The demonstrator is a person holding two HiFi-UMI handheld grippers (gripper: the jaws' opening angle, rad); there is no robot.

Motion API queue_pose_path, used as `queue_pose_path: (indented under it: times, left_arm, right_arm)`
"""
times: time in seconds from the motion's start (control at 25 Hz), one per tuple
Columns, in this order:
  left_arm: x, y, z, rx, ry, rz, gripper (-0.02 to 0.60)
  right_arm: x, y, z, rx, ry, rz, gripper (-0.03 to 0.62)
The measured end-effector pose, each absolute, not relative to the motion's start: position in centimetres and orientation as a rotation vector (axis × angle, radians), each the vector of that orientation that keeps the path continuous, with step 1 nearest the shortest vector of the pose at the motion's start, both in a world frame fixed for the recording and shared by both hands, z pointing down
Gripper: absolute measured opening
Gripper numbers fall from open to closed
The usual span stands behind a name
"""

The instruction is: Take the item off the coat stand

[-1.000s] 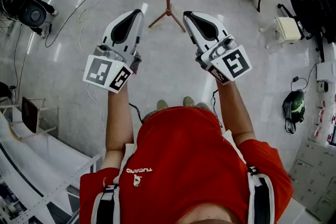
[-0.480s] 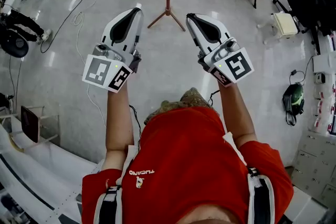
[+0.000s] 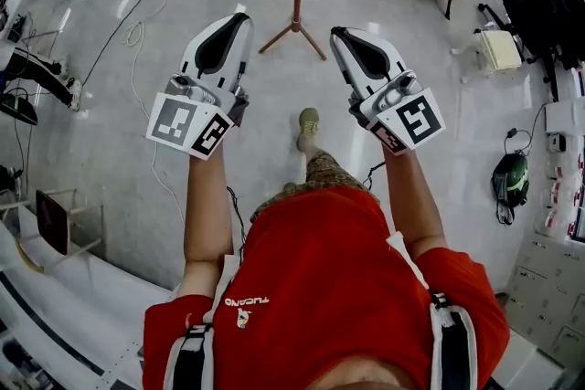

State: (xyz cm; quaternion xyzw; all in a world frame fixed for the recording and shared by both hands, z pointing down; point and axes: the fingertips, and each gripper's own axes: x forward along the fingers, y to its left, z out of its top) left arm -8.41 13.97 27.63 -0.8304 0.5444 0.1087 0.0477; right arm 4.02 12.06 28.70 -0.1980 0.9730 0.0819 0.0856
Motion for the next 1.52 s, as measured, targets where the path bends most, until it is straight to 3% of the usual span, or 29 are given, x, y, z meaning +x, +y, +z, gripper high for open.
queue_pose_path:
  times: [0.08,0.52,0.96,1.52]
  left_arm:
    - [-9.1,11.9,28.1,-2.533,1.666,0.312,0.02]
    - [-13.5,-4.8,29.9,-2.547,1.688,0.232,0.191]
    - [-16.0,-19.5,33.6,-2.531,1.7,0.071,0.231]
    - [-21.1,-33.9,44.4,-2.702,1.622,-0.165,0.249]
  right_arm:
    - [3.4,9.9,28.9,-0.593,2.89,0.24,0.025]
    - [-0.3,-5.8,29.0,-0.58,2.899,0.24,0.025]
    - [-0.7,-19.4,30.4,-0.548,2.915,0.188,0.025]
    - [-4.1,-27.2,33.2,-0.745,2.934,0.178,0.025]
